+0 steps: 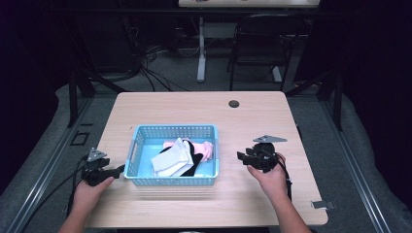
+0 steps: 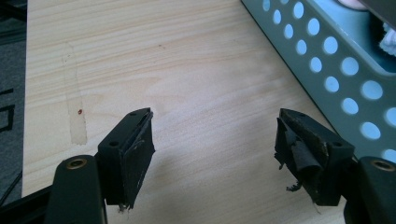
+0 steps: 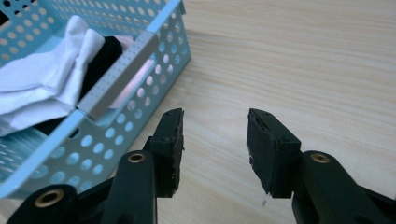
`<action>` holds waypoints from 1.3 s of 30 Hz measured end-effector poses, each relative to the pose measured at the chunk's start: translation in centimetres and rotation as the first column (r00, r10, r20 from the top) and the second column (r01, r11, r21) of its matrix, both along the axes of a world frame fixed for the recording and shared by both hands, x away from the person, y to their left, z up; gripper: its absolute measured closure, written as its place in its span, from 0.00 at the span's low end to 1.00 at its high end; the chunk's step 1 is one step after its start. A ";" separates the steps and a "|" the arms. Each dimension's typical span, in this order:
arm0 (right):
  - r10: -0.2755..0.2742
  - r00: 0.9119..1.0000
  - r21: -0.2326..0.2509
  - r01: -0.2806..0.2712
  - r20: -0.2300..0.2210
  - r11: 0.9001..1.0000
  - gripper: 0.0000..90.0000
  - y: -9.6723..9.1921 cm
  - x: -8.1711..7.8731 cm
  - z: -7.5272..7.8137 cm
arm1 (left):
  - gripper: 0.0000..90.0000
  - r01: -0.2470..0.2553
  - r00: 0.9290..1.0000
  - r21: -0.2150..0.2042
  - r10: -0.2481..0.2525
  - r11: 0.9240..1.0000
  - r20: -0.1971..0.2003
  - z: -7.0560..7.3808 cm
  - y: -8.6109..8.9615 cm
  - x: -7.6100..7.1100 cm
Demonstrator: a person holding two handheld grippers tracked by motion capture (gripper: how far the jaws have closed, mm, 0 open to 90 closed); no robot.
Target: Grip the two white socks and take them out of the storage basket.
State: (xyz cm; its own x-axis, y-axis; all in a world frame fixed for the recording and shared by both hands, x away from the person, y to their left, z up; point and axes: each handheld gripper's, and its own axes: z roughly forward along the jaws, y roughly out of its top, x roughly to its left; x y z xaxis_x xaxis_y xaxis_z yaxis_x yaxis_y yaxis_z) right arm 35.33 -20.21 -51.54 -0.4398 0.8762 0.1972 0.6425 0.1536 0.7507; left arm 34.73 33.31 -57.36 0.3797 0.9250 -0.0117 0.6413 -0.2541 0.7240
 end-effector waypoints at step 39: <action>0.291 0.954 -0.088 -0.296 -0.066 0.951 0.66 13.5 5.7 4.1 | 0.31 0.012 1.000 -0.015 -0.011 1.000 0.012 0.3 0.0 -0.3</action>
